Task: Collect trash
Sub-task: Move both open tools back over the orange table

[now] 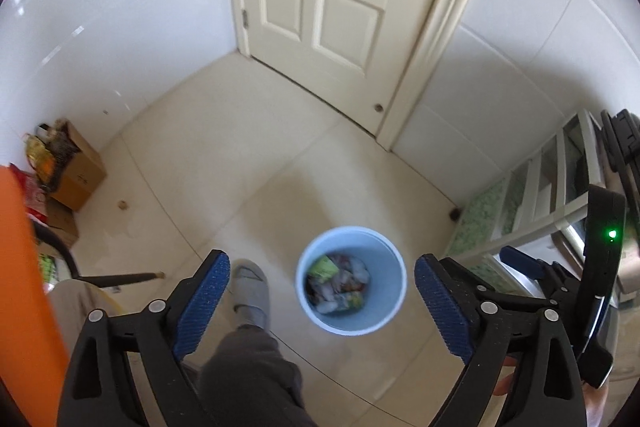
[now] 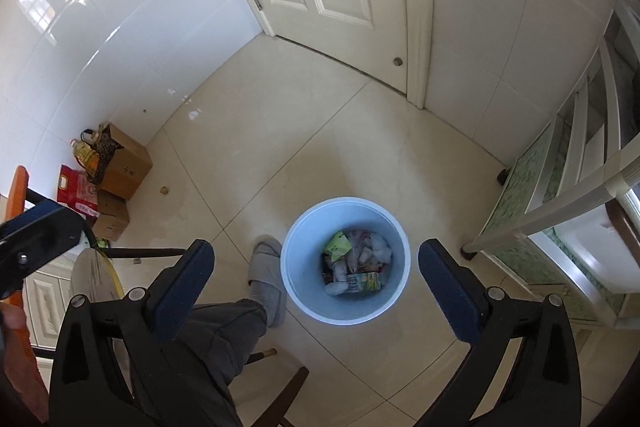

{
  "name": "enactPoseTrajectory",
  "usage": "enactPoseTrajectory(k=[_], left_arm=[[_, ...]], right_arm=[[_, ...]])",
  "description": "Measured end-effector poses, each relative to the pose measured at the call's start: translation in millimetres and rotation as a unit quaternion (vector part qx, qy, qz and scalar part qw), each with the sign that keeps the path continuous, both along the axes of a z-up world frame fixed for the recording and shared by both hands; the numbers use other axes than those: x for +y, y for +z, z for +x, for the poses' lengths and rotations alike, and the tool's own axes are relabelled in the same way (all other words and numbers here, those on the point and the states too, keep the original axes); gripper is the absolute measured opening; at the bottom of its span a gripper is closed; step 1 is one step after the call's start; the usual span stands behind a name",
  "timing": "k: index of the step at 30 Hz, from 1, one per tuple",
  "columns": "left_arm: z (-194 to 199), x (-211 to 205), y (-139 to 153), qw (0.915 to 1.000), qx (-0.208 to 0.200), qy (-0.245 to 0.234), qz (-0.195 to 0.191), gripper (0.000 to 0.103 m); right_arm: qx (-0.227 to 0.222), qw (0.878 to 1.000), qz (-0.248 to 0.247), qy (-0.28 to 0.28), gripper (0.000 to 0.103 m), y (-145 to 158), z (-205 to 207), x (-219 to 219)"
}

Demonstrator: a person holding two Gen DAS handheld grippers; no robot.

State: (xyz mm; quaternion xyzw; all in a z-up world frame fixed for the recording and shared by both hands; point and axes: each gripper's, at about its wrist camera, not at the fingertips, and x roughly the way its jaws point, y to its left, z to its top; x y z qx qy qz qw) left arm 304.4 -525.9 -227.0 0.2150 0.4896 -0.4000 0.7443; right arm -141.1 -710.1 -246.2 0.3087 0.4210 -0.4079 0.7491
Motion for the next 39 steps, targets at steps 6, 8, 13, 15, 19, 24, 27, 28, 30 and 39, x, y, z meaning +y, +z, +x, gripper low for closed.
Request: enactPoseTrajectory(k=[6, 8, 13, 15, 19, 24, 27, 28, 30, 39], left_arm=[[-30.7, 52.6, 42.6, 0.9983, -0.023, 0.029, -0.044, 0.092], [-39.0, 73.7, 55.9, 0.997, -0.027, 0.04, -0.061, 0.092], [-58.9, 124.3, 90.7, 0.9915, -0.039, 0.064, -0.106, 0.094], [-67.6, 152.6, 107.6, 0.9873, -0.047, 0.081, -0.128, 0.094], [-80.6, 203.9, 132.9, 0.9809, -0.072, 0.101, -0.149, 0.098], [-96.6, 271.0, 147.5, 0.9735, -0.095, 0.133, -0.16, 0.099], [-104.9, 312.7, 158.3, 0.9696, -0.102, 0.151, -0.163, 0.099], [-104.9, 323.7, 162.7, 0.9683, -0.104, 0.156, -0.165, 0.099], [-110.5, 352.9, 173.2, 0.9638, -0.111, 0.169, -0.174, 0.099], [-135.2, 461.2, 200.2, 0.9397, -0.136, 0.235, -0.208, 0.099]], right_arm=[[-0.022, 0.999, -0.026, 0.014, 0.103, 39.0, 12.6, 26.0], [-0.032, 0.999, -0.037, 0.021, 0.103, 53.4, 18.8, 36.1], [-0.056, 0.995, -0.067, 0.053, 0.103, 92.9, 40.9, 68.9], [-0.063, 0.993, -0.079, 0.069, 0.103, 107.0, 51.8, 82.8], [-0.07, 0.988, -0.096, 0.1, 0.103, 128.1, 73.1, 108.8], [-0.083, 0.981, -0.113, 0.135, 0.103, 150.4, 100.0, 143.0], [-0.086, 0.976, -0.122, 0.161, 0.103, 160.4, 118.4, 163.9], [-0.088, 0.973, -0.125, 0.17, 0.103, 163.5, 124.4, 171.4], [-0.093, 0.969, -0.13, 0.189, 0.103, 169.1, 135.5, 186.1], [-0.117, 0.943, -0.155, 0.272, 0.103, 188.9, 183.8, 255.3]])
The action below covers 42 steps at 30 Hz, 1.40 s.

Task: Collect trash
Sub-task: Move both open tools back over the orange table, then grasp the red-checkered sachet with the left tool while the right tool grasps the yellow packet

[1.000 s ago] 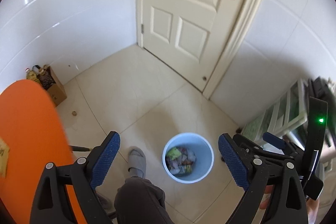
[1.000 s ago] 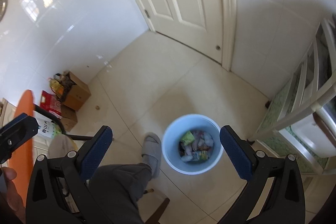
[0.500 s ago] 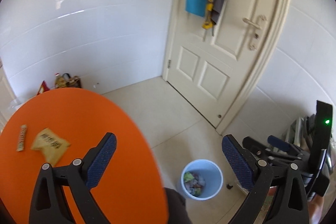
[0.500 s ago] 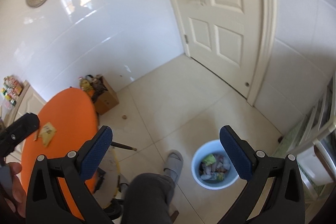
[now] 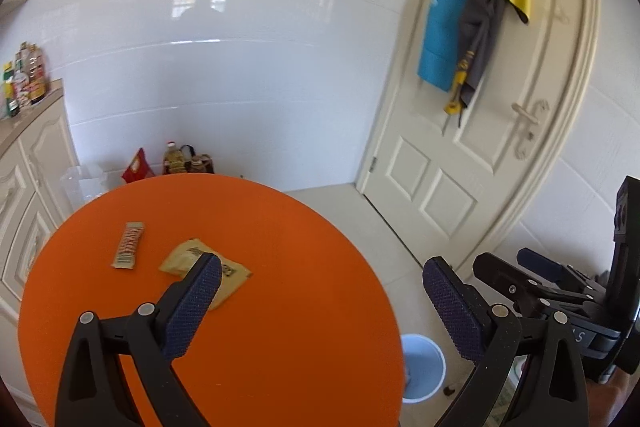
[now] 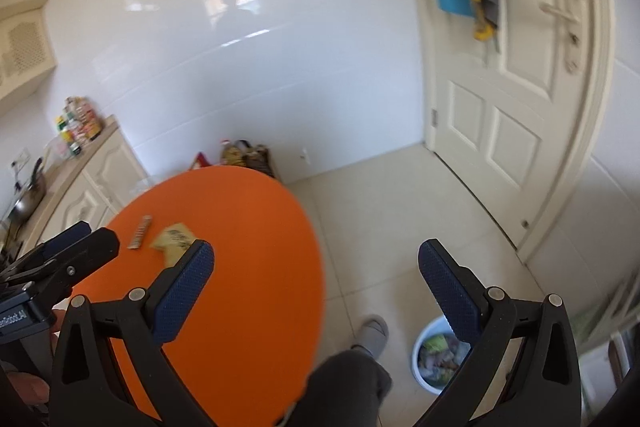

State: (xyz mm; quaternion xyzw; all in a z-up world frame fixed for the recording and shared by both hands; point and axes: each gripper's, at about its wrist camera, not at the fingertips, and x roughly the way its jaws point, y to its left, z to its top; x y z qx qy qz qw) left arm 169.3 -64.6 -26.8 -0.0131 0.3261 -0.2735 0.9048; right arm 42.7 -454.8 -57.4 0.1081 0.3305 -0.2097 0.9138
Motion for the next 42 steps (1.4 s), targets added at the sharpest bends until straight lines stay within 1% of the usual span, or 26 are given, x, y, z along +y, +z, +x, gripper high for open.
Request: enactPoseTrajectory(k=[2, 6, 11, 15, 19, 22, 25, 29, 30, 32, 36, 42], left_arm=[[-6.9, 21.9, 6.0, 0.9998, -0.01, 0.019, -0.004, 0.099], [-22.3, 51.1, 12.8, 0.9981, -0.021, 0.056, -0.014, 0.099], [-50.7, 84.6, 17.7, 0.9937, -0.036, 0.104, -0.02, 0.1], [-68.7, 97.5, 16.4, 0.9904, -0.046, 0.129, -0.02, 0.1], [-85.7, 108.4, 10.6, 0.9873, -0.048, 0.151, -0.006, 0.1], [-87.7, 109.3, 8.9, 0.9857, -0.045, 0.162, -0.005, 0.1], [-85.0, 114.1, 2.5, 0.9843, -0.033, 0.174, -0.001, 0.1], [-59.7, 102.6, -1.5, 0.9832, -0.016, 0.182, 0.006, 0.101], [-49.5, 94.5, -0.8, 0.9827, -0.011, 0.185, 0.008, 0.101], [-35.3, 89.3, -6.4, 0.9821, 0.0, 0.188, 0.012, 0.1], [9.4, 79.1, -14.1, 0.9816, 0.022, 0.188, 0.024, 0.1], [90.0, 49.0, -35.4, 0.98, 0.057, 0.184, 0.05, 0.1]], right_arm=[[-0.004, 1.0, -0.002, 0.02, 0.103, 3.1, 11.3, 15.7], [-0.008, 0.998, -0.009, 0.054, 0.103, 8.0, 30.4, 45.2], [-0.012, 0.995, -0.017, 0.096, 0.103, 11.4, 50.0, 78.5], [-0.011, 0.992, -0.019, 0.125, 0.103, 8.6, 65.0, 103.1], [-0.008, 0.989, -0.02, 0.149, 0.103, 4.1, 78.0, 125.1], [-0.003, 0.987, -0.019, 0.162, 0.103, -1.1, 88.6, 136.8], [0.007, 0.986, -0.023, 0.166, 0.103, -9.1, 99.3, 141.6], [0.034, 0.984, -0.023, 0.173, 0.103, -30.9, 120.3, 140.6], [0.04, 0.984, -0.022, 0.175, 0.103, -35.8, 124.6, 137.8], [0.057, 0.982, -0.019, 0.178, 0.103, -50.2, 137.0, 134.5], [0.095, 0.978, -0.01, 0.183, 0.101, -85.5, 165.2, 125.3], [0.15, 0.97, 0.002, 0.192, 0.093, -139.6, 204.6, 109.2]])
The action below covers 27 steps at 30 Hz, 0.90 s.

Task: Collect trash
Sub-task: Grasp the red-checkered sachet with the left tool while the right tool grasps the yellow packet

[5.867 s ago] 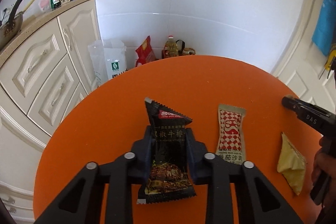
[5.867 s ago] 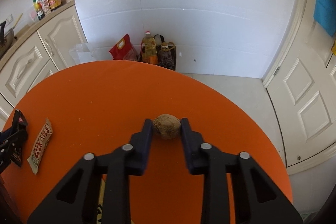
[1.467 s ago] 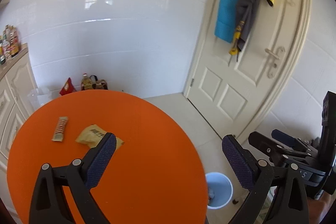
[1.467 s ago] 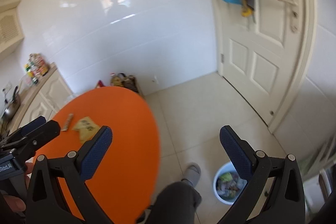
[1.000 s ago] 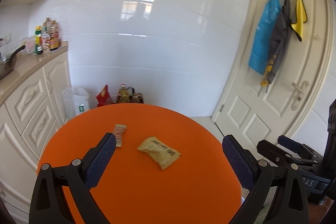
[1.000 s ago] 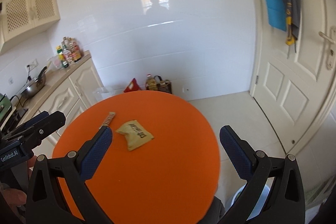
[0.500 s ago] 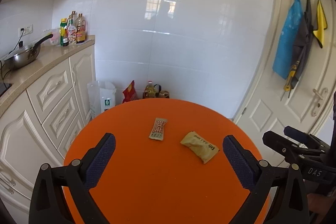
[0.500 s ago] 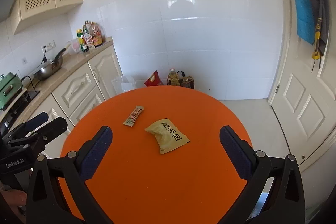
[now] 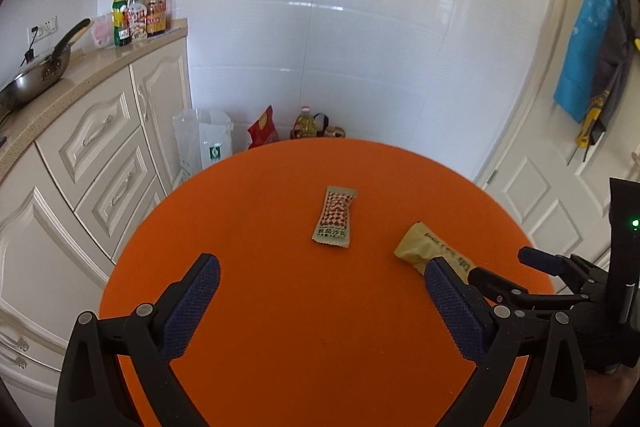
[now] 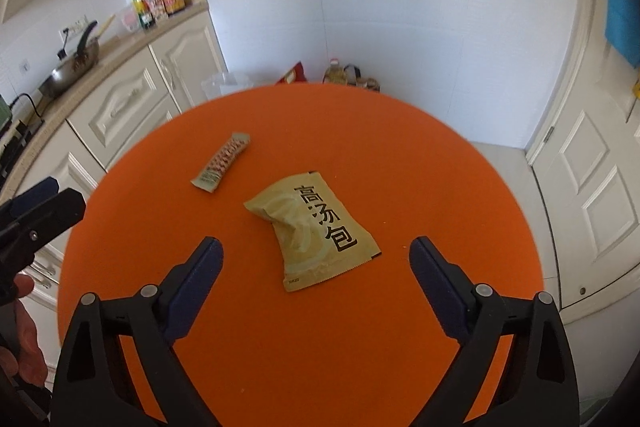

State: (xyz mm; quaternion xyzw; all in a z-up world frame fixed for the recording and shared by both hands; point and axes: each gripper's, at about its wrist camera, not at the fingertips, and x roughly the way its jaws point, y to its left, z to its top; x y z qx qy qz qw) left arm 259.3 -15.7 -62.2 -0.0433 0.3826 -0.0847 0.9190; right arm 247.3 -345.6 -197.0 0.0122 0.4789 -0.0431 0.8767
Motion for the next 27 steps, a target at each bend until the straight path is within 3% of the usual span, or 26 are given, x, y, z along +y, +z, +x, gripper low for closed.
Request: enactPoseTrajectory(k=[6, 9, 17, 20, 22, 23, 26, 27], left_arm=[[81.3, -31.0, -26.0, 0.9991, 0.037, -0.006, 0.02, 0.1], [117.6, -46.5, -39.5, 0.9981, 0.054, -0.009, 0.027, 0.1], [203.6, -89.6, -72.0, 0.9956, 0.077, -0.026, 0.048, 0.1], [239.0, -106.0, -86.7, 0.9939, 0.089, -0.035, 0.054, 0.098], [257.2, -114.6, -97.4, 0.9932, 0.087, -0.039, 0.067, 0.089], [267.2, -122.3, -99.2, 0.9929, 0.08, -0.043, 0.076, 0.09], [284.0, -131.3, -102.0, 0.9939, 0.069, -0.054, 0.068, 0.072], [287.4, -133.4, -102.2, 0.9939, 0.065, -0.06, 0.066, 0.056]], right_arm=[[0.04, 0.999, -0.003, 0.026, 0.087, -40.9, 30.9, -6.1], [0.045, 0.998, -0.028, 0.045, 0.077, -53.5, 39.3, -2.0], [0.024, 0.998, -0.032, 0.044, 0.048, -57.2, 49.2, -12.7], [0.026, 0.999, -0.021, 0.043, 0.045, -54.0, 49.5, -15.2], [0.025, 0.999, -0.01, 0.041, 0.044, -51.3, 49.2, -17.5], [0.025, 0.999, -0.006, 0.039, 0.044, -49.9, 49.5, -17.9], [0.023, 0.999, 0.01, 0.031, 0.043, -47.5, 48.8, -20.7], [0.023, 0.999, 0.013, 0.03, 0.043, -46.9, 48.7, -20.8]])
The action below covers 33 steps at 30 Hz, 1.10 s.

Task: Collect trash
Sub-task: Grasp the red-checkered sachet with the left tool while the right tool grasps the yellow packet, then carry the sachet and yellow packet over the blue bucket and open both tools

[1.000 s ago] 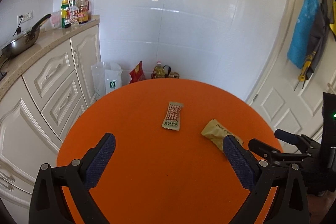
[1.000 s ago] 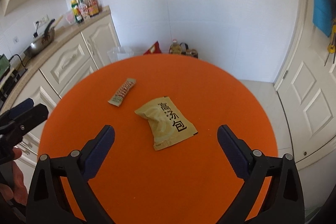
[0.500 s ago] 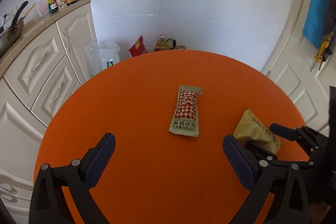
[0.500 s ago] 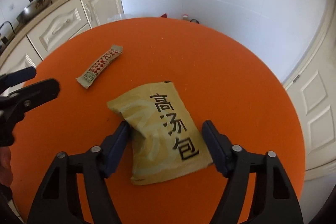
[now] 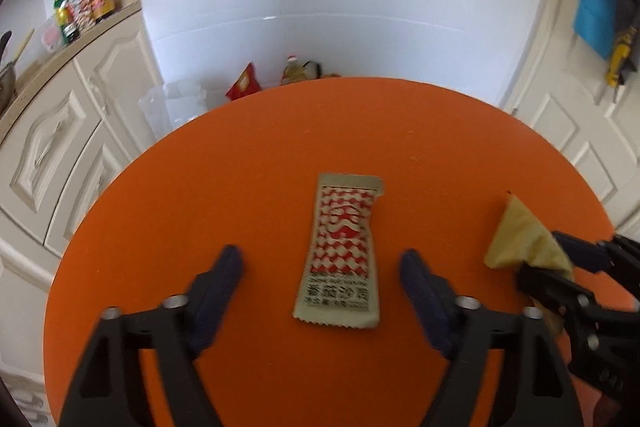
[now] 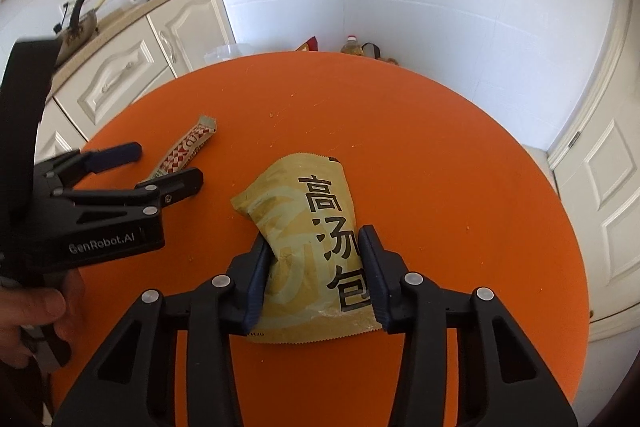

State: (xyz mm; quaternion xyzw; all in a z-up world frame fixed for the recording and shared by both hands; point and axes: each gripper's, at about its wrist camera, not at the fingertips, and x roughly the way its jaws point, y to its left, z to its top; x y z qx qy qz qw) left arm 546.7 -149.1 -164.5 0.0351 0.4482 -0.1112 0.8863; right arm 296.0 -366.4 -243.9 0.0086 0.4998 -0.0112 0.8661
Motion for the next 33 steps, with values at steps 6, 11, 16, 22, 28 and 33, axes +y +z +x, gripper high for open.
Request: enactPoseTrajectory(k=[6, 11, 16, 22, 28, 33], left_arm=[[38.9, -8.6, -1.9, 0.9989, 0.015, -0.023, -0.038, 0.01], [68.6, -13.5, -8.0, 0.9975, 0.021, -0.032, -0.059, 0.005], [86.3, -26.3, -11.4, 0.9965, 0.021, -0.036, -0.073, 0.001], [114.0, -23.9, -19.3, 0.9954, 0.021, -0.039, -0.085, 0.0], [117.3, -22.7, -37.7, 0.9966, 0.029, -0.049, -0.061, 0.004], [142.2, -49.0, -56.8, 0.9978, 0.02, -0.048, -0.042, 0.027]], right_arm=[[-0.003, 1.0, 0.03, -0.008, 0.042, 6.7, -9.9, -2.8], [-0.006, 0.999, 0.039, -0.014, 0.042, 12.9, -21.0, -3.1], [-0.013, 0.999, 0.041, -0.018, 0.042, 23.9, -34.8, -6.6], [-0.022, 0.999, 0.041, -0.021, 0.042, 35.3, -52.2, -5.6], [-0.02, 0.999, 0.038, -0.019, 0.042, 37.7, -66.2, -2.4], [-0.023, 0.999, 0.037, -0.023, 0.042, 40.7, -75.4, -3.0]])
